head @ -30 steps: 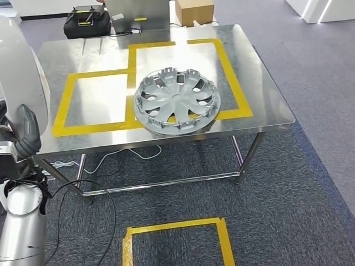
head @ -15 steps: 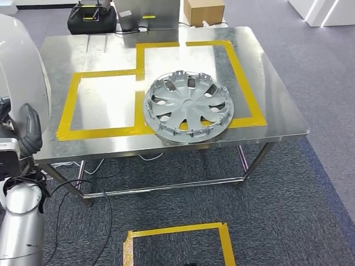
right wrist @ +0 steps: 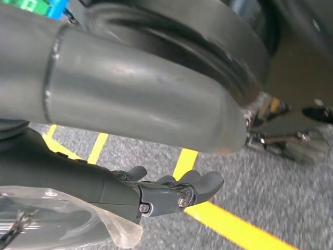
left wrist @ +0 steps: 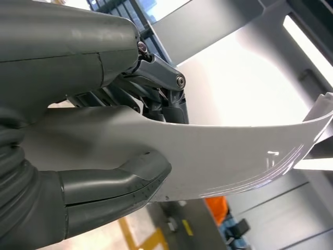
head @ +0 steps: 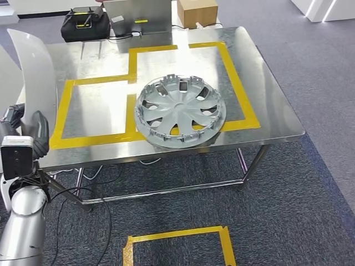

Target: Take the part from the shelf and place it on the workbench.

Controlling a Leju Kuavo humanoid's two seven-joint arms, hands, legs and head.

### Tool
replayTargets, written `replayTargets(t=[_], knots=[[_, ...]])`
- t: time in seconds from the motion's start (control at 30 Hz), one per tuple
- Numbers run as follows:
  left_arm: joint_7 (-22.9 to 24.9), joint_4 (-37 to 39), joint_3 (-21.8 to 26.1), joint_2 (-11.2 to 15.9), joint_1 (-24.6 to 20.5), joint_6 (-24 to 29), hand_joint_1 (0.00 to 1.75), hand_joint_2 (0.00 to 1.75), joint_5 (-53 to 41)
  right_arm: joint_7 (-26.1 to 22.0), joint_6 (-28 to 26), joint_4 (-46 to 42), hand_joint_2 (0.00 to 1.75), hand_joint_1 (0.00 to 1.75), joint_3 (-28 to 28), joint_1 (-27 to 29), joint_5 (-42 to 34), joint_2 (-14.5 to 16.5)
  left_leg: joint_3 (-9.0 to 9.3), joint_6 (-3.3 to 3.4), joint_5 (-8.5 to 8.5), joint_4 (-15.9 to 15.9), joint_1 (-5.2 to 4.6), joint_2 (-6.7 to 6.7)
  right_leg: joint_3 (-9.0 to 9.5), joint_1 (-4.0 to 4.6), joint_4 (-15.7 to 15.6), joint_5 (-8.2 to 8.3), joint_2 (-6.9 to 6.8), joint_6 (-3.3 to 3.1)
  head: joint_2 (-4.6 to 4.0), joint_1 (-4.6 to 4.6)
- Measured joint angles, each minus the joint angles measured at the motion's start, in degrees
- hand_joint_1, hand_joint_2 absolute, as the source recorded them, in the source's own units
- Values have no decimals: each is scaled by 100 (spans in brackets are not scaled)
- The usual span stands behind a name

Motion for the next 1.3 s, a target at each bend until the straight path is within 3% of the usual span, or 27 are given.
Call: replayTargets(t=[0.07, 0.1, 0.17, 0.27, 0.33, 0.4, 0.43, 0.47, 0.5, 0.57, 0.63, 0.73, 0.8, 0.9, 0.93, 0.97, 1.0, 1.07, 1.13, 1.23, 1.3], knots=[[32, 125, 46, 56, 10, 0, 175, 175, -103, -3, 25, 1, 0, 0, 0, 8, -2, -5, 304, 8, 420, -714, 11, 4, 47, 0, 1, -34, 6, 36, 0, 1], [39, 176, 68, 76, 7, 0, 175, 175, -141, -3, 33, 2, 0, 0, 0, 6, -3, -10, 447, 22, 535, -1044, 5, 6, 55, 7, 7, -50, 11, 65, 0, -1], [92, 270, 107, 115, 9, -21, 175, 175, -279, -3, 50, 4, 0, 0, 0, 2, -10, -24, 557, 64, 546, -1308, -19, 5, 49, 23, 2, -61, 11, 128, 0, 5], [229, 468, 179, 214, 0, -100, 175, 175, -657, -4, 76, 4, 0, 0, 0, 6, -32, -46, 582, 165, 546, -1359, -11, 3, 22, 15, 34, -114, -4, 215, 0, 15], [258, 693, 252, 315, -41, -123, 175, 175, -996, -9, 81, 4, 0, 0, 0, 4, -48, -68, 613, 231, 554, -1389, 5, 16, -180, 13, 439, -338, -12, 242, 0, 29], [256, 976, 317, 435, -79, -144, 175, 175, -1346, -15, 89, 4, 0, 0, 1, 12, -60, -81, 617, 267, 544, -1389, -10, 27, -585, 16, 1238, -665, -16, 246, 0, 40], [253, 1121, 344, 491, -90, -154, 175, 175, -1496, -17, 92, 4, 0, 0, 2, 21, -63, -86, 621, 277, 538, -1388, -20, 29, -768, 16, 1561, -750, -16, 244, 0, 40], [252, 1258, 368, 543, -104, -163, 175, 175, -1631, -20, 97, 4, 0, 0, 2, 28, -64, -92, 629, 284, 530, -1387, -28, 27, -871, 17, 1707, -735, -16, 238, 0, 41], [260, 1384, 384, 587, -125, -169, 175, 175, -1763, -20, 100, 4, 0, 0, 2, 36, -65, -98, 643, 288, 521, -1386, -34, 21, -853, 20, 1605, -600, -16, 222, 0, 42], [303, 1636, 397, 687, -207, -175, 175, 175, -2076, -25, 102, 4, 0, 0, 2, 41, -61, -120, 683, 276, 494, -1386, -40, 6, -548, 37, 868, -166, -16, 163, 0, 43], [359, 1926, 398, 816, -340, -177, 175, 175, -2389, -33, 106, 5, 0, 0, 4, 35, -52, -145, 689, 233, 468, -1370, -62, -5, -224, 57, 211, 58, -17, 110, 0, 39], [443, 2363, 375, 997, -557, -180, 175, 175, -2887, -39, 120, 6, 0, 0, 20, 23, -36, -156, 676, 149, 467, -1376, -67, -3, -131, 68, 48, 55, -7, 74, 0, 33], [488, 2625, 322, 1107, -709, -206, 175, 175, -3218, -43, 131, 5, 0, 0, 43, 25, -22, -163, 634, 87, 366, -1255, -52, 3, -107, 48, 13, 72, -6, 21, 0, 24], [538, 2967, 207, 1233, -911, -266, 175, 175, -3492, -52, 137, 7, 0, 0, 80, 20, -5, -183, 205, 5, -96, -314, -26, 7, -82, 35, -4, 67, -10, -42, 0, 10], [546, 3059, 169, 1255, -944, -280, 175, 175, -3533, -54, 140, 7, 0, 0, 90, 20, -3, -184, 40, -13, -205, 19, -18, 7, -76, 36, -2, 61, -9, -48, 0, 12], [546, 3130, 139, 1269, -956, -287, 175, 175, -3553, -54, 142, 6, 0, 0, 95, 20, -3, -184, -49, -23, -208, 179, -11, 7, -68, 36, -1, 55, -6, -52, 0, 11], [546, 3188, 113, 1281, -966, -292, 175, 175, -3568, -54, 145, 5, 0, 0, 99, 21, -3, -184, -48, -28, -107, 144, -3, 8, -57, 35, 0, 47, -1, -51, 0, 10], [546, 3261, 83, 1309, -997, -295, 175, 175, -3579, -54, 147, 4, 0, 0, 108, 23, -3, -184, 237, -20, 319, -526, 17, 12, -20, 36, 4, 23, 10, -32, 0, 12], [546, 3312, 56, 1338, -1049, -295, 175, 175, -3583, -54, 148, 5, 0, 0, 117, 17, -3, -190, 532, 6, 560, -1180, 6, 15, -10, 54, 12, 5, 20, 15, 0, 12], [548, 3372, 28, 1356, -1092, -296, 175, 175, -3583, -54, 149, 7, 0, 0, 127, 14, -3, -198, 601, 87, 534, -1363, -23, 7, -23, 62, -5, 12, 20, 106, 0, 17], [549, 3400, 15, 1362, -1108, -295, 175, 175, -3583, -54, 149, 7, 0, 0, 131, 14, -3, -207, 626, 159, 554, -1404, -10, 10, -68, 55, 75, -70, 14, 167, 0, 23]])
